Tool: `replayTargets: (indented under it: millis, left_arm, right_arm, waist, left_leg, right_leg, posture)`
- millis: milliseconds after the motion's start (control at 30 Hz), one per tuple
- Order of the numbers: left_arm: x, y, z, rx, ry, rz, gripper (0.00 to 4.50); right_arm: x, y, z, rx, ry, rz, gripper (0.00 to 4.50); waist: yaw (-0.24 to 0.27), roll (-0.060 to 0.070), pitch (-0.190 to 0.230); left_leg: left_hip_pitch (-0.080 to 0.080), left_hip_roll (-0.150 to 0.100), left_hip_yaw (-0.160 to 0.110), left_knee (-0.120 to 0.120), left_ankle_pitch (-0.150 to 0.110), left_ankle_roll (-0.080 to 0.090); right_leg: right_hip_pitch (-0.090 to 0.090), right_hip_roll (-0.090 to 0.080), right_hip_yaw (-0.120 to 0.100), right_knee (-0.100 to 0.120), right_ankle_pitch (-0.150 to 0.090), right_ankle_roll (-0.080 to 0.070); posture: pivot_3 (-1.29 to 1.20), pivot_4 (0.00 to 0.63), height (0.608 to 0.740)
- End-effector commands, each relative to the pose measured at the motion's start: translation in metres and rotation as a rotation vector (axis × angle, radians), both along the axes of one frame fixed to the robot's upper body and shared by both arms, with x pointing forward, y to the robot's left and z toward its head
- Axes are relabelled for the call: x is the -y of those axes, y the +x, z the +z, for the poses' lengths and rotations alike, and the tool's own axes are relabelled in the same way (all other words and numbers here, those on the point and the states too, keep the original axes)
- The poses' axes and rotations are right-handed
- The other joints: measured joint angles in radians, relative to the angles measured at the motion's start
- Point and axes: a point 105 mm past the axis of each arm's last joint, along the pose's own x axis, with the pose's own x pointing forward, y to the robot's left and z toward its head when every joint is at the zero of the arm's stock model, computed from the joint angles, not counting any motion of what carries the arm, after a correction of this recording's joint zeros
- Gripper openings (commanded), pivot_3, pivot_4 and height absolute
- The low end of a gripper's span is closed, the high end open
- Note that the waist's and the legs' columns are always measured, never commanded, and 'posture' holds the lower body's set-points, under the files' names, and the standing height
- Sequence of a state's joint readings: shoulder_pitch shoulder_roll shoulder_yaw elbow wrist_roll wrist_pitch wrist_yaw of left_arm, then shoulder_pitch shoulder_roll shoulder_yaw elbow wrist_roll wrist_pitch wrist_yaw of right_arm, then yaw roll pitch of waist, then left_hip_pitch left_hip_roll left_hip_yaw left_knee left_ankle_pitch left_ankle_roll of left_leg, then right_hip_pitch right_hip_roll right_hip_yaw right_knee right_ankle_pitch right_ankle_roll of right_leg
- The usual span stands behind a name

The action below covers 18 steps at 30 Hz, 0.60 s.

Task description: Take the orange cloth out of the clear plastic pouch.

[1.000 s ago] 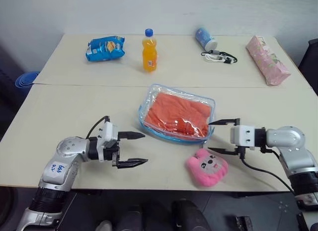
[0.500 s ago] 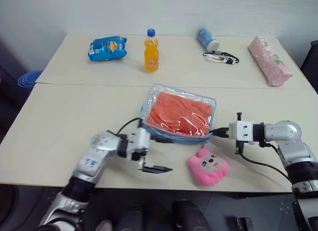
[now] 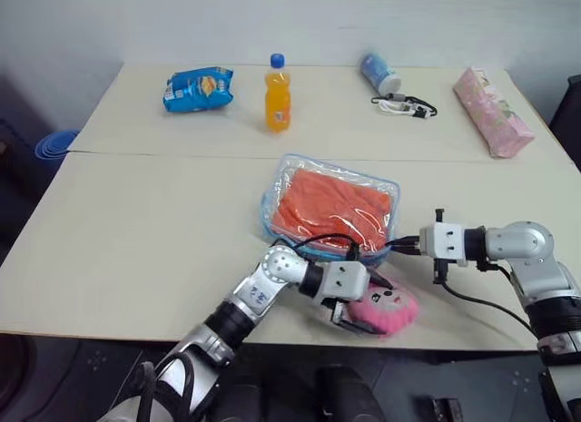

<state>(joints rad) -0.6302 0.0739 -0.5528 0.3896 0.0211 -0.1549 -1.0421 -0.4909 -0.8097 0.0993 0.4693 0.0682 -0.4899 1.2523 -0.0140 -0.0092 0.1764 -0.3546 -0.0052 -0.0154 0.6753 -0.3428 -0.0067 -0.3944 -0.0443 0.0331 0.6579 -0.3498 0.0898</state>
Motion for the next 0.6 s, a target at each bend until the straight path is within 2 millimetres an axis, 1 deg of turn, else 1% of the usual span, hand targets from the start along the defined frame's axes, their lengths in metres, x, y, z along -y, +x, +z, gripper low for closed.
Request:
replayTargets:
  millis: [33,100,167,267,367,400,467,500,567,600]
  left_arm:
    - [0.002,0.008,-0.003,0.072,0.021,0.044,2.96]
    - [0.000,0.010,-0.001,0.084,0.012,0.060,2.37]
    - [-0.007,0.007,0.003,0.078,0.000,0.047,1.79]
    - [-0.032,0.007,0.007,0.064,0.009,0.051,0.96]
    - [-0.065,0.015,0.013,0.041,-0.002,0.111,0.31]
    - [-0.076,0.018,0.017,0.033,-0.021,0.144,0.18]
    - [-0.099,0.028,0.028,-0.003,-0.084,0.229,0.13]
    - [-0.108,0.030,0.031,-0.029,-0.101,0.255,0.13]
    - [-0.134,0.033,0.035,-0.077,-0.110,0.301,0.13]
    - [-0.150,0.035,0.036,-0.112,-0.106,0.330,0.13]
  right_arm:
    - [0.006,-0.002,0.012,0.032,0.005,-0.012,0.00]
    - [0.009,-0.003,0.011,0.029,0.004,-0.021,0.00]
    - [0.012,-0.003,0.011,0.029,0.004,-0.029,0.00]
    - [0.018,-0.003,0.010,0.030,0.001,-0.043,0.00]
    - [0.021,-0.001,0.010,0.037,0.000,-0.053,0.00]
    - [0.022,-0.001,0.010,0.043,0.000,-0.054,0.00]
    - [0.023,0.001,0.010,0.054,0.003,-0.057,0.00]
    - [0.023,0.001,0.011,0.062,0.003,-0.054,0.00]
    - [0.024,0.002,0.011,0.071,0.007,-0.053,0.00]
    - [0.025,0.001,0.012,0.081,0.004,-0.045,0.00]
  waist:
    - [0.008,0.000,0.000]
    - [0.012,0.000,0.000]
    - [0.013,0.000,0.000]
    - [0.010,0.000,0.000]
    - [0.007,0.000,0.000]
    - [0.007,0.000,0.000]
    - [0.008,0.000,0.000]
    - [0.009,0.000,0.000]
    - [0.009,0.000,0.000]
    - [0.009,0.000,0.000]
  left_leg:
    - [0.000,0.000,0.000,0.001,0.000,0.000]
    - [0.000,0.000,0.000,0.001,0.000,0.000]
    - [0.000,0.000,0.000,0.001,0.000,0.000]
    - [0.000,0.000,0.000,0.001,0.000,0.000]
    - [0.001,0.001,0.000,0.000,0.000,0.000]
    - [0.001,0.001,0.000,0.000,0.000,-0.001]
    - [0.001,0.001,0.000,0.000,0.000,-0.001]
    - [0.001,0.001,0.000,0.000,0.000,-0.001]
    - [0.000,0.001,-0.001,0.000,0.000,0.000]
    - [0.000,0.001,-0.001,0.000,0.000,0.000]
  right_leg:
    - [0.000,0.000,0.000,0.000,0.000,0.000]
    - [0.000,0.000,0.000,0.000,0.000,0.000]
    - [0.000,0.000,0.000,0.000,0.000,0.000]
    - [0.000,0.000,0.000,0.000,0.000,0.000]
    - [0.000,0.000,0.000,0.001,0.000,0.000]
    - [0.000,0.000,0.000,0.001,0.000,0.000]
    - [0.000,0.000,0.000,0.001,0.000,0.000]
    - [0.000,0.000,0.000,0.001,0.000,0.000]
    - [0.000,-0.001,0.000,0.001,0.000,0.000]
    - [0.000,-0.001,-0.001,0.001,0.000,0.000]
  posture:
    - [0.00,0.150,0.740]
    - [0.00,0.150,0.740]
    - [0.00,0.150,0.740]
    - [0.00,0.150,0.740]
    - [0.00,0.150,0.740]
    - [0.00,0.150,0.740]
    - [0.00,0.150,0.740]
    - [0.00,0.150,0.740]
    - [0.00,0.150,0.740]
    - [0.00,0.150,0.740]
